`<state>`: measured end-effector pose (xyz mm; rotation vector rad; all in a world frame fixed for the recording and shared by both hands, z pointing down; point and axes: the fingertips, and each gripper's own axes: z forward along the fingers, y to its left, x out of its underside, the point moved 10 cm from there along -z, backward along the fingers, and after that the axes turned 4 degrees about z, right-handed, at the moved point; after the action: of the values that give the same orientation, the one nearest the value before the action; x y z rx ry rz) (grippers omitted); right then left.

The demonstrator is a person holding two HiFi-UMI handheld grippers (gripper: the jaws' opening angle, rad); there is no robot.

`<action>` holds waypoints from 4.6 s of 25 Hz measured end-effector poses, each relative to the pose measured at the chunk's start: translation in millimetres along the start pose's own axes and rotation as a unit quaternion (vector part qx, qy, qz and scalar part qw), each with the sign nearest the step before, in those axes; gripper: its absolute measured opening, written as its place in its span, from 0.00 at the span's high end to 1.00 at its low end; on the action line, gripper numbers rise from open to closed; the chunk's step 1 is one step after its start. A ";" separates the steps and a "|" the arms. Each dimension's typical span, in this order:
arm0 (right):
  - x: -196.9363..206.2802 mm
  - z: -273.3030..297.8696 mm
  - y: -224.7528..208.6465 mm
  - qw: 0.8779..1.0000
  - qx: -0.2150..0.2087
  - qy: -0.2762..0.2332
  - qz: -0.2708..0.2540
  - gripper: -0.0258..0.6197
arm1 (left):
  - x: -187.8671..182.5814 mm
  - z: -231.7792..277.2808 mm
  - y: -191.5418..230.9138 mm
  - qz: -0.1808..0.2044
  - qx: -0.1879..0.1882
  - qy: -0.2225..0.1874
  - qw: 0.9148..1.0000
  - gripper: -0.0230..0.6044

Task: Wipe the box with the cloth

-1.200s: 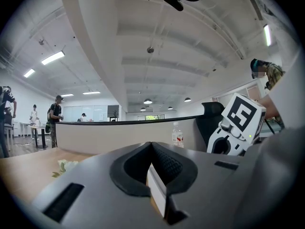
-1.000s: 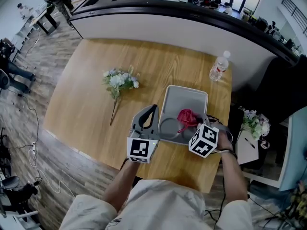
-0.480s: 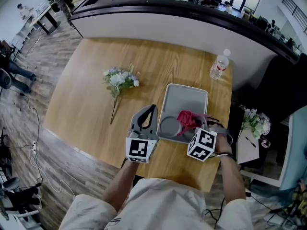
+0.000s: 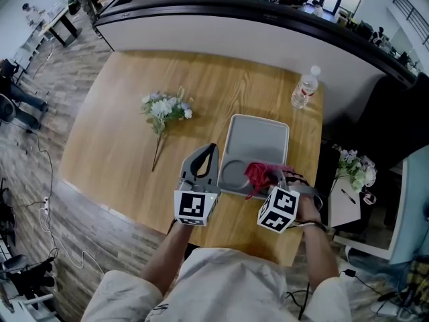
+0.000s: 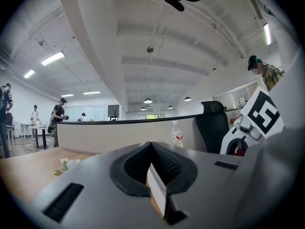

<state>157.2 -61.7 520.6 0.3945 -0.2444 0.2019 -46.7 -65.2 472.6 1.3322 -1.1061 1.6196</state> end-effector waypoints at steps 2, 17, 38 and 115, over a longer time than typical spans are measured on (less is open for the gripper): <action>1.6 -3.9 4.1 1.000 -0.014 -0.001 0.008 0.86 | 0.3 -1.1 -0.4 -0.001 -0.001 0.000 1.000 0.94; 5.3 -24.6 26.5 0.996 -0.064 -0.012 0.068 0.87 | 0.3 -5.6 0.5 -0.002 -0.004 0.001 1.000 0.94; 7.2 -38.4 42.6 0.992 -0.081 -0.032 0.092 0.86 | -10.4 -12.9 -0.2 -0.019 0.008 0.016 1.000 0.94; -87.8 -10.8 -81.7 0.987 0.154 -0.052 0.020 0.86 | -5.4 -13.8 72.3 -0.038 0.019 -0.019 0.999 0.94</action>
<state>95.5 -144.1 458.1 0.7078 -0.3250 0.2600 -117.2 -77.3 454.8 1.4177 -1.0389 1.5722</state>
